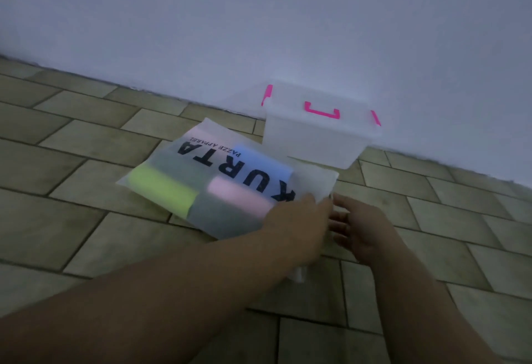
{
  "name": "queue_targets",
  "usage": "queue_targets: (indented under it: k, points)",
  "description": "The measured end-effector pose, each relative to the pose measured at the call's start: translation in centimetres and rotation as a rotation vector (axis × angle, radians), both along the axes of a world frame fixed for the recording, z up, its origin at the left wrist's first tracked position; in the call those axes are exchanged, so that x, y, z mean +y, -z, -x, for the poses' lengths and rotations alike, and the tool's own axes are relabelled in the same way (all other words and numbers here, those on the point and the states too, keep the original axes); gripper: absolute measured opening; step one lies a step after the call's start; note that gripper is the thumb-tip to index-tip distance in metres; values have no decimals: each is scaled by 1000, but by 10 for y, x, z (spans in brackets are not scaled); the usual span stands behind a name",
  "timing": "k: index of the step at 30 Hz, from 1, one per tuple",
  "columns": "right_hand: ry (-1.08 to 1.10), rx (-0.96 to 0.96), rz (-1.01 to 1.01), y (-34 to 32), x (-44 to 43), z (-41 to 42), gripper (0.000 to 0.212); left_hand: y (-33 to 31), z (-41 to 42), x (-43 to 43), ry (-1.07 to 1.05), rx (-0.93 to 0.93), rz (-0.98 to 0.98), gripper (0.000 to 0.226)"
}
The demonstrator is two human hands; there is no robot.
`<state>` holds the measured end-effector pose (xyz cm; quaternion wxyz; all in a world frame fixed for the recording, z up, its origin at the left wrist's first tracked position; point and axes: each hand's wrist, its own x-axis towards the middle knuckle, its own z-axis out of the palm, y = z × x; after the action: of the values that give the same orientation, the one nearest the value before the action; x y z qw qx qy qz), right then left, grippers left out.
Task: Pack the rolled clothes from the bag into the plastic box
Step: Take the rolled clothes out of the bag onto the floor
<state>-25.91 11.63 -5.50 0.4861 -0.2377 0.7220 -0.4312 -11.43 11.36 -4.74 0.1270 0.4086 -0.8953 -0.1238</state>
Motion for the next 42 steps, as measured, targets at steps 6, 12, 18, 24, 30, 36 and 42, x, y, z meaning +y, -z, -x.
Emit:
queue_targets:
  k: [6,12,18,24,30,36,42]
  points:
    - [-130,-1,-80,2,32,-8,33,-27,-34,-49,-169,259,-525,51]
    - [-194,104,-52,12,19,-55,39,-38,-39,-43,-168,256,-389,47]
    - [-259,383,-77,16,31,-28,16,-51,-39,-38,-173,-196,-122,36]
    - [-332,477,-73,3,35,-8,16,-42,-4,-27,-116,-263,5,35]
    - [-322,508,0,-1,37,-12,38,-64,5,-46,-86,-443,227,30]
    - [-369,605,104,8,15,-25,49,-73,-43,-94,-285,-475,169,34]
    - [-551,770,-62,12,-8,-14,42,-34,-52,-109,-242,-380,-162,46]
